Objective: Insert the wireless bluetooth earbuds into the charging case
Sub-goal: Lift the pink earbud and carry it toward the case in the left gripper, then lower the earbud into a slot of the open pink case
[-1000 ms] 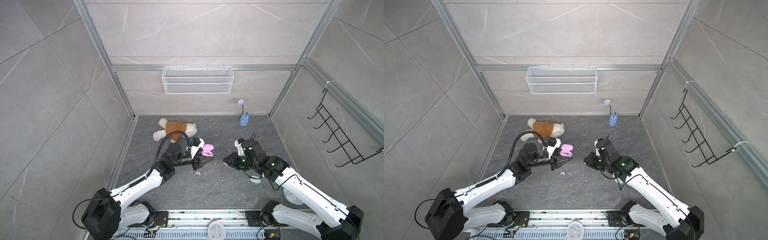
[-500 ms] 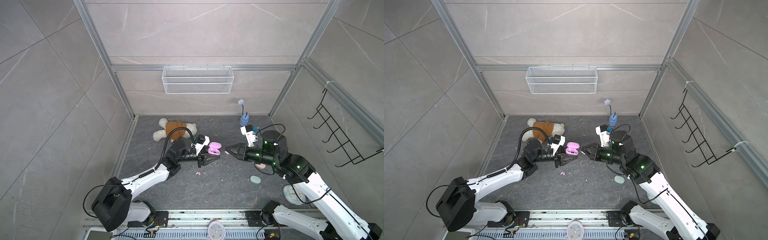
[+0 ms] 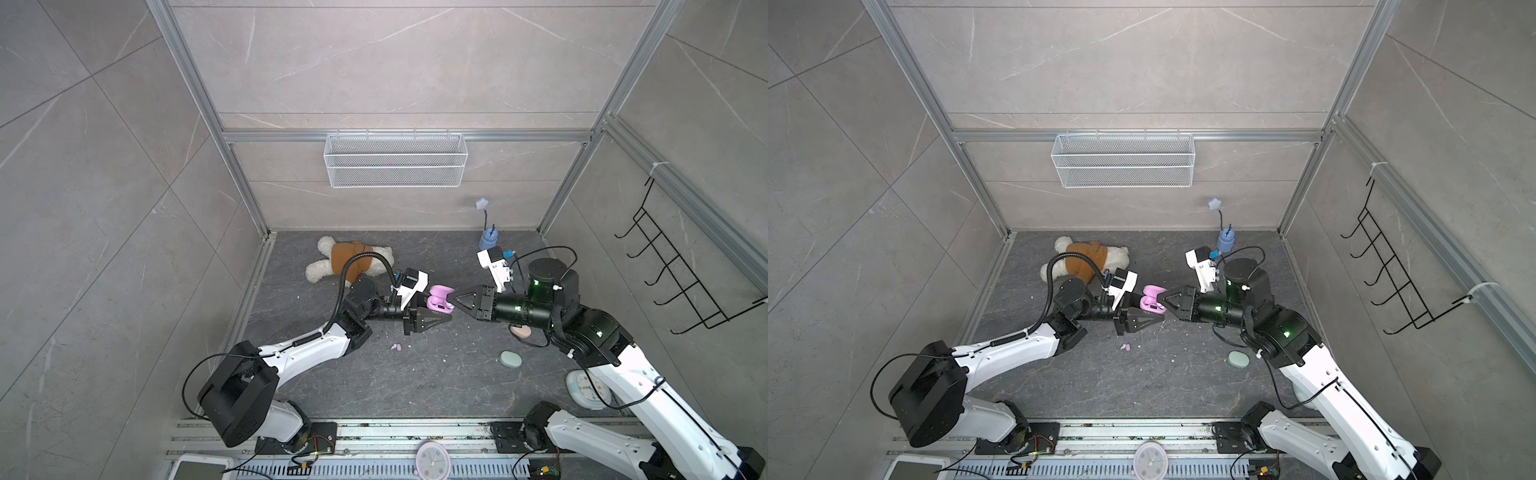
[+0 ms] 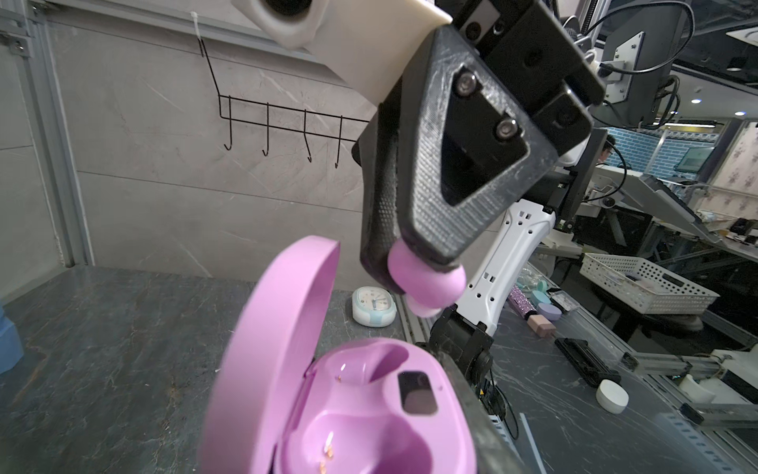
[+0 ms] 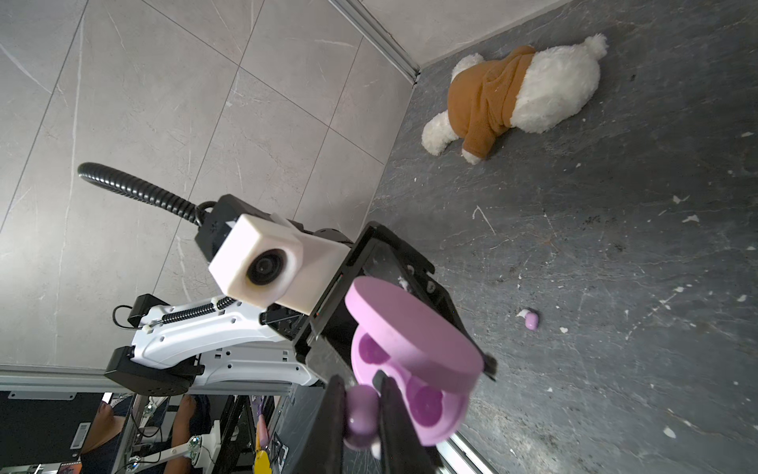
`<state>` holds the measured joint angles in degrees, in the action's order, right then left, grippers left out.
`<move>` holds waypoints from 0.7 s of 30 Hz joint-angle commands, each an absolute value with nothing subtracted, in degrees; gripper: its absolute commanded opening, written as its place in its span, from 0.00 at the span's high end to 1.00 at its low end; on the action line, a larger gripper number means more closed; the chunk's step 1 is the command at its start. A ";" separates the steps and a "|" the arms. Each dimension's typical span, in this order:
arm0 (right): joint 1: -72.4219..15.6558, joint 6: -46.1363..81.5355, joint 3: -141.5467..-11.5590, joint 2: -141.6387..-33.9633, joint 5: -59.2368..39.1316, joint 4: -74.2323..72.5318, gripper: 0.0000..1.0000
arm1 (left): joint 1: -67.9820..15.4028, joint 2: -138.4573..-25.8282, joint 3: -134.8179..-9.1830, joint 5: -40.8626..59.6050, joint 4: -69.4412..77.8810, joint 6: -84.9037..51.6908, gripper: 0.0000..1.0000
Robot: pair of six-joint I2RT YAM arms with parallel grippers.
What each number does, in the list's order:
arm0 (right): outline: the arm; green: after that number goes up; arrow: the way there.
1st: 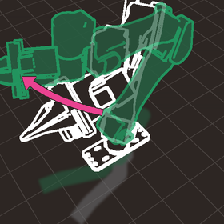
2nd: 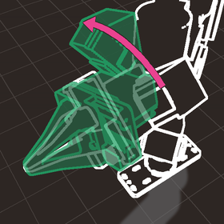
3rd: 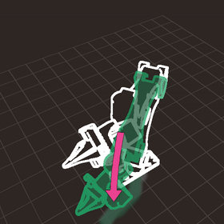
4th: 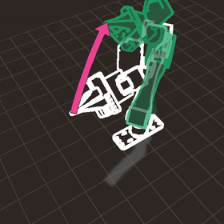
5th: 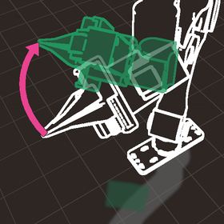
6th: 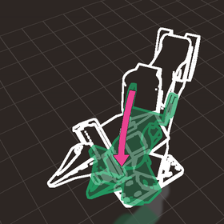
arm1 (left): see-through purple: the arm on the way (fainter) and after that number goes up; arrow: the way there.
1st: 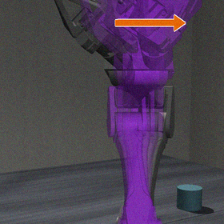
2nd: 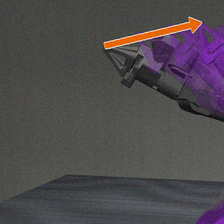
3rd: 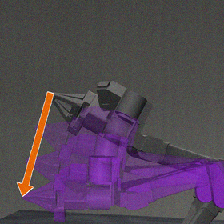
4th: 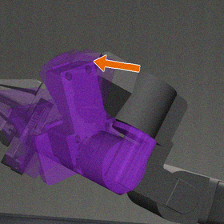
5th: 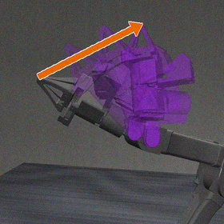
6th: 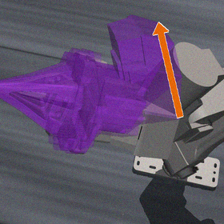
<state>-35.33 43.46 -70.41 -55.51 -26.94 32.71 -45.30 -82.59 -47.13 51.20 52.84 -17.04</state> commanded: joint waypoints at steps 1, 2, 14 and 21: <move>-35.11 43.07 -71.42 -55.31 -27.39 31.27 0.85 | -45.97 -82.35 -49.37 52.23 59.09 -18.47 0.70; -35.14 43.14 -71.15 -55.14 -27.33 31.08 0.85 | -46.13 -82.31 -49.36 52.17 59.19 -18.46 0.71; -35.09 42.63 -69.71 -54.31 -26.76 31.91 0.85 | -46.89 -80.78 -49.01 51.50 58.74 -18.46 0.71; -35.12 42.63 -68.78 -53.62 -26.81 32.08 0.85 | -46.94 -79.89 -49.25 51.11 58.45 -18.38 0.71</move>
<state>-35.33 43.46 -69.58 -54.50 -26.87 32.75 -46.68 -82.26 -47.13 51.07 54.50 -18.02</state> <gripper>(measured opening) 0.155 0.415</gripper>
